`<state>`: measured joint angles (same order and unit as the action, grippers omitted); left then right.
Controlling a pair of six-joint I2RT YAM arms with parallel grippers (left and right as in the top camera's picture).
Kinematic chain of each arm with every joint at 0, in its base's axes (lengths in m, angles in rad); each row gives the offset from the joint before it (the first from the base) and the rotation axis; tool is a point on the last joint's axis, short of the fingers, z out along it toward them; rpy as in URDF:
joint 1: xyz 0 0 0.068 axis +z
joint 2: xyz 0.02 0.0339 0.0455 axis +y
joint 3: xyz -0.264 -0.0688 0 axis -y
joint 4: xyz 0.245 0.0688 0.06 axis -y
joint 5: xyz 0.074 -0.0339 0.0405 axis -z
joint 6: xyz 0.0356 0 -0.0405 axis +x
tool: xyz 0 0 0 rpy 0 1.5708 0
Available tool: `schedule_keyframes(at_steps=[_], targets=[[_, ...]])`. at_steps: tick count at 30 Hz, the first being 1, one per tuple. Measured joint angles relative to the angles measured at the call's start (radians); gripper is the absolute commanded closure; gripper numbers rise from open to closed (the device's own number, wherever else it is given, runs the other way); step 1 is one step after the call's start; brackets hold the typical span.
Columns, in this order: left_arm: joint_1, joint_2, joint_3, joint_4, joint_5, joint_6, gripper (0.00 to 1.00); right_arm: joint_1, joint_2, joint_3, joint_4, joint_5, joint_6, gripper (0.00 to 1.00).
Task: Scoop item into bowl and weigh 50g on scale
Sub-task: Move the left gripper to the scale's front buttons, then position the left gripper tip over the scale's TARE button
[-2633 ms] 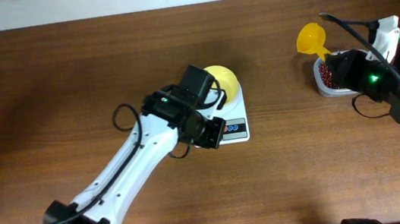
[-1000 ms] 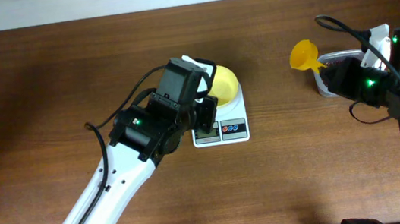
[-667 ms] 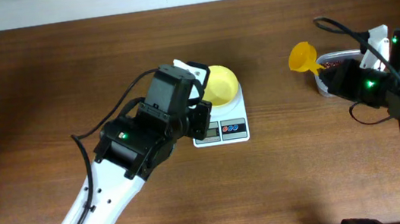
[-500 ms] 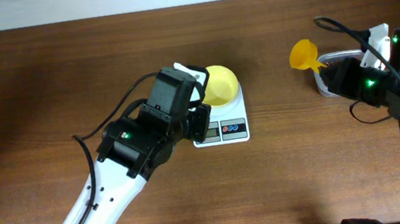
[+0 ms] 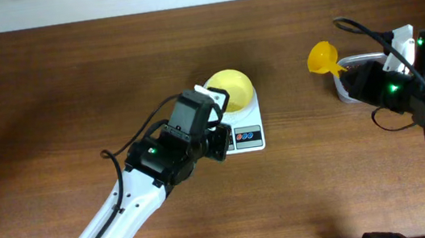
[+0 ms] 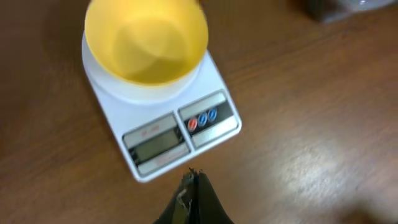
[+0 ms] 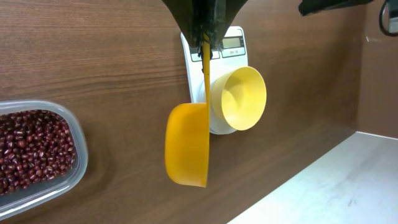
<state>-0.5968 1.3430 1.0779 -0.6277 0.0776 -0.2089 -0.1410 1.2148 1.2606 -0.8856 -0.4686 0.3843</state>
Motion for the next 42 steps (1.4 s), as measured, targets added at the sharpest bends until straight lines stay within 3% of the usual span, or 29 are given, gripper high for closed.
schedule_keyframes(at_steps=[6, 10, 30, 34, 42], targets=[[0.0, 0.056, 0.0, 0.071, 0.002, -0.163, 1.0, 0.0, 0.0, 0.0, 0.0, 0.0, 0.0, 0.96], [0.0, 0.094, 0.0, 0.095, 0.024, -0.202, 1.0, 0.0, 0.0, 0.0, 0.009, 0.0, 0.0, 0.96], [-0.045, 0.143, 0.0, 0.136, 0.08, -0.19, 1.0, 0.0, 0.002, 0.0, 0.018, 0.0, 0.0, 0.96], [-0.13, 0.153, 0.0, 0.146, -0.009, -0.17, 1.0, 0.0, 0.037, 0.0, 0.018, 0.0, 0.0, 0.96], [-0.139, 0.209, 0.0, 0.169, -0.071, -0.165, 1.0, 0.0, 0.049, 0.0, 0.018, 0.0, -0.001, 0.96]])
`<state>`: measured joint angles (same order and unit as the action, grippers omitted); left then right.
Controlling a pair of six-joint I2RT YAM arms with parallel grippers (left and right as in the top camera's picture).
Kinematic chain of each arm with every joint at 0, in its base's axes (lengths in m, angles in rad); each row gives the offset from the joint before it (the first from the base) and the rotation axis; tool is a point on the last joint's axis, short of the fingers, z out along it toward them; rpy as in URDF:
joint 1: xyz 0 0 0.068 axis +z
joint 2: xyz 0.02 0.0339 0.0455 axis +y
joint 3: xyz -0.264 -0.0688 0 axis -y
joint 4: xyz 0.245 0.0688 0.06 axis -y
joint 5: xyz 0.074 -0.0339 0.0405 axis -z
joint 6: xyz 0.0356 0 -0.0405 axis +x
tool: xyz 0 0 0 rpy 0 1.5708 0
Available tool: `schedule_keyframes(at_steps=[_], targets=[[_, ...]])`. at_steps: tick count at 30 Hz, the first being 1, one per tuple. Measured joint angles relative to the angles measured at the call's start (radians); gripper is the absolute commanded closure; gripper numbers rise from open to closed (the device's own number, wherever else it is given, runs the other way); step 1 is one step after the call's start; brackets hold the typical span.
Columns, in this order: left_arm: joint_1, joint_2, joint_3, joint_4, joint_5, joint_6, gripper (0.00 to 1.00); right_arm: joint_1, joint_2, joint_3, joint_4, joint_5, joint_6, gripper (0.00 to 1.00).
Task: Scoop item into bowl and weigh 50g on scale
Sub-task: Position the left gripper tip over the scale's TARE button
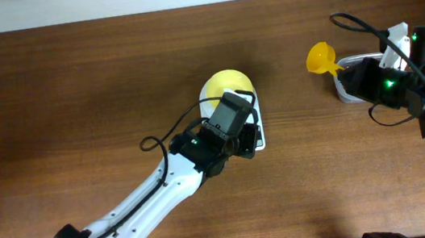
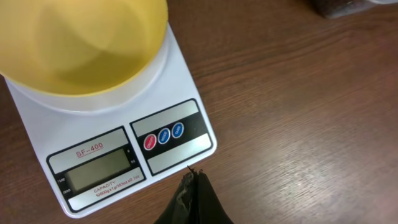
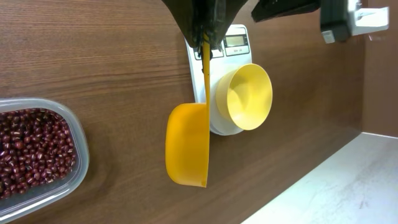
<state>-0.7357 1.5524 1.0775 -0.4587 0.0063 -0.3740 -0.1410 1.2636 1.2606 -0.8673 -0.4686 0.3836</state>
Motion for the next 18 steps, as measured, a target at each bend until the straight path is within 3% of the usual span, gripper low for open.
schedule_keyframes(at_steps=[11, 18], targets=[[-0.066, 0.015, 0.0, 0.054, -0.109, 0.118, 1.0, 0.0, 0.0, 0.0, -0.016, 0.0, -0.051, 0.96], [-0.101, 0.048, 0.0, 0.057, -0.214, 0.129, 1.0, 0.0, 0.0, 0.0, -0.018, 0.0, -0.051, 0.96]])
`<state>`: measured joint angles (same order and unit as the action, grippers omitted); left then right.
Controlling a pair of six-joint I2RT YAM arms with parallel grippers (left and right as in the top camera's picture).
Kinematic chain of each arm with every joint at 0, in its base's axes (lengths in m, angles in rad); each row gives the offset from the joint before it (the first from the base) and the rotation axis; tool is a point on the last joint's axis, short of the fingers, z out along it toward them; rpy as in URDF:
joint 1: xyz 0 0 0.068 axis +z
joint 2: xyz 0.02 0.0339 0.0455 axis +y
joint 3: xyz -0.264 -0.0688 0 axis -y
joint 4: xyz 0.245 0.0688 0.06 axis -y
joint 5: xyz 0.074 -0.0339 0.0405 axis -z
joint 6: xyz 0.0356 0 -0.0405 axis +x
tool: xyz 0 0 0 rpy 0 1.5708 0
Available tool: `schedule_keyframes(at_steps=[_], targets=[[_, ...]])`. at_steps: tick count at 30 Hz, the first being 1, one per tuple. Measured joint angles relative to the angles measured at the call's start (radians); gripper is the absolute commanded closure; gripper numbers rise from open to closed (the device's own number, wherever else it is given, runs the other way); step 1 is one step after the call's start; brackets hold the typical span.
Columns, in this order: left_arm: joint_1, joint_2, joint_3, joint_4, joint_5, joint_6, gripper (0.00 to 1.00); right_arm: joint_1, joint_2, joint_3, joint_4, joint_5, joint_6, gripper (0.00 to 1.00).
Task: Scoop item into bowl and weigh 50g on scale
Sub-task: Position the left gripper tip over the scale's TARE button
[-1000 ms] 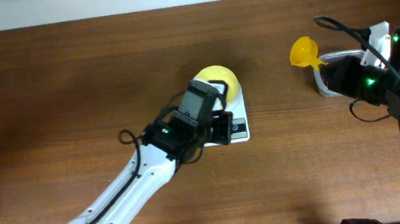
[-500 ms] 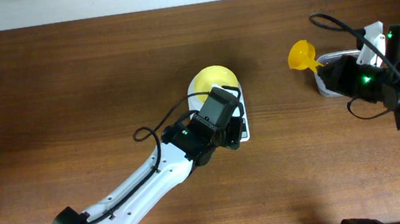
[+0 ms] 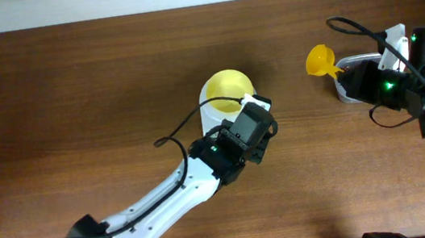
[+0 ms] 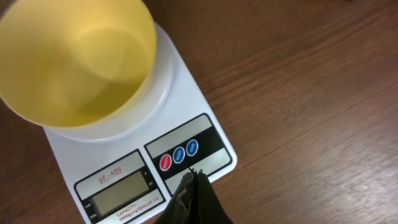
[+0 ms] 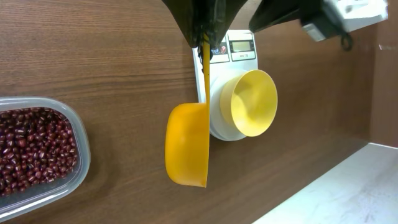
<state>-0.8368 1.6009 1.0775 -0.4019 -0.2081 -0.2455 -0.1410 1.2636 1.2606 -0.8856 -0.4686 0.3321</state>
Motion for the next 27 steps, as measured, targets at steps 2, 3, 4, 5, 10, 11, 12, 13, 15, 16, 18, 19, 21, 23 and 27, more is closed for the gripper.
schedule_keyframes(at_steps=[2, 3, 4, 5, 10, 11, 12, 13, 15, 16, 18, 19, 21, 23, 27], targets=[[0.0, 0.027, 0.0, 0.002, -0.006, 0.0, 1.0, 0.0, 0.0, 0.0, 0.0, 0.0, 0.0, 0.96], [0.0, 0.045, 0.0, 0.006, -0.01, 0.0, 1.0, 0.0, 0.0, 0.0, 0.0, 0.0, -0.001, 0.96], [0.0, 0.061, 0.0, 0.008, -0.01, 0.0, 1.0, 0.0, 0.0, 0.0, 0.0, 0.0, 0.0, 0.96], [0.0, 0.072, 0.0, 0.01, -0.01, 0.0, 1.0, 0.0, 0.0, 0.0, 0.0, 0.0, 0.0, 0.96], [0.0, 0.077, 0.0, 0.022, -0.068, 0.0, 1.0, 0.0, 0.0, 0.0, 0.0, 0.0, 0.0, 0.96], [0.0, 0.077, 0.0, 0.022, -0.077, 0.0, 1.0, 0.0, 0.0, 0.0, 0.0, 0.0, 0.0, 0.96], [0.002, 0.077, 0.0, 0.022, -0.081, 0.0, 1.0, 0.0, 0.0, 0.0, 0.0, 0.0, 0.0, 0.96], [0.006, 0.076, 0.0, 0.022, -0.083, 0.0, 1.0, 0.0, 0.0, 0.0, 0.0, 0.0, 0.0, 0.96], [0.032, 0.073, 0.0, 0.023, -0.088, -0.001, 1.0, 0.0, 0.0, 0.0, 0.0, 0.0, 0.0, 0.96], [0.051, 0.071, 0.0, 0.023, -0.089, -0.006, 1.0, 0.0, 0.0, 0.0, 0.0, 0.0, 0.0, 0.96], [0.101, 0.068, 0.0, 0.025, -0.083, -0.013, 1.0, 0.0, 0.0, 0.0, -0.006, 0.0, -0.001, 0.96], [0.114, 0.065, 0.0, 0.024, -0.074, -0.013, 1.0, 0.0, 0.0, 0.0, -0.008, 0.0, -0.003, 0.96], [0.114, 0.012, -0.001, 0.024, -0.05, -0.016, 1.0, 0.0, 0.0, 0.0, -0.019, 0.0, -0.02, 0.96], [0.114, -0.091, 0.0, -0.007, -0.041, -0.017, 1.0, 0.0, 0.0, 0.0, -0.019, 0.0, -0.023, 0.96], [0.114, -0.247, -0.013, -0.185, -0.03, -0.027, 1.0, 0.0, 0.001, 0.0, -0.019, 0.003, -0.026, 0.96]])
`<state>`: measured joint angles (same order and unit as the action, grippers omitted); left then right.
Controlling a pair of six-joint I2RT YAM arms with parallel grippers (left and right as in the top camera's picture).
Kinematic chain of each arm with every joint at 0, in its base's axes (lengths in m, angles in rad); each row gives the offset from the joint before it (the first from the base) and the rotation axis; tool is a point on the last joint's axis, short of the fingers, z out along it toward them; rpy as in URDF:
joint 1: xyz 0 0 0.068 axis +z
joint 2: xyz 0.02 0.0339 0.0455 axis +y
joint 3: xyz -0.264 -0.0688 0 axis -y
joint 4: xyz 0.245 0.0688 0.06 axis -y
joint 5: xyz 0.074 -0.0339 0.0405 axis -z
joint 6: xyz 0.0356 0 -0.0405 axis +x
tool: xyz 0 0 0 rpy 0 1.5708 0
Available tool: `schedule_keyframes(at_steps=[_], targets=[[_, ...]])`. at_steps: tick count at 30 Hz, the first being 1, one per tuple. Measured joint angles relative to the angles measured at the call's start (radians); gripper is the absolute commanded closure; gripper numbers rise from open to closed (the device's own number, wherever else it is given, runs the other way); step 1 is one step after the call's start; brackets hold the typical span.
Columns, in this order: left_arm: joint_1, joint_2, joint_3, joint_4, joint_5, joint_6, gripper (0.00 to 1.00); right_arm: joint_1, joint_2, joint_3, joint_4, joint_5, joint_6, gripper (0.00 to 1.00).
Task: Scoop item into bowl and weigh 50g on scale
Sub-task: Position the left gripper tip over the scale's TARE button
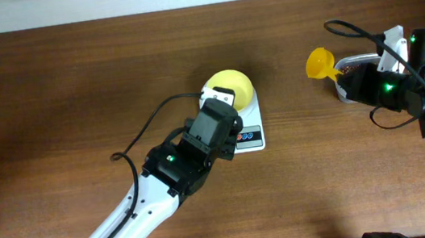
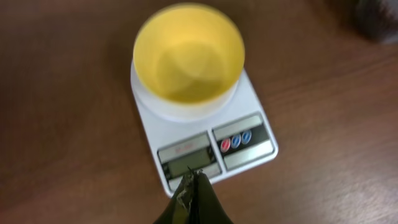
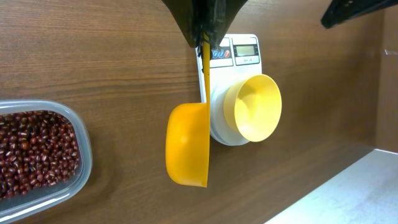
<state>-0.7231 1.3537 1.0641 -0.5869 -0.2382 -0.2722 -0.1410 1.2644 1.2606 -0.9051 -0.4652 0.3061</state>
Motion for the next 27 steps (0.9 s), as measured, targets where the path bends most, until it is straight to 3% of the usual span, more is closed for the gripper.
schedule_keyframes(at_steps=[2, 6, 9, 27], targets=[[0.0, 0.0, -0.06, 0.03, 0.008, -0.028, 1.0, 0.0, 0.0, 0.0, -0.001, 0.0, 0.0, 0.96], [0.0, 0.004, -0.234, 0.262, 0.055, -0.08, 1.0, 0.0, 0.0, 0.0, 0.0, 0.001, 0.0, 0.96], [0.0, 0.004, -0.26, 0.404, 0.068, -0.091, 1.0, 0.0, 0.0, 0.0, 0.0, 0.003, 0.0, 0.96], [0.0, 0.196, -0.262, 0.479, 0.074, -0.092, 1.0, 0.0, 0.0, 0.0, 0.0, 0.003, 0.0, 0.96]])
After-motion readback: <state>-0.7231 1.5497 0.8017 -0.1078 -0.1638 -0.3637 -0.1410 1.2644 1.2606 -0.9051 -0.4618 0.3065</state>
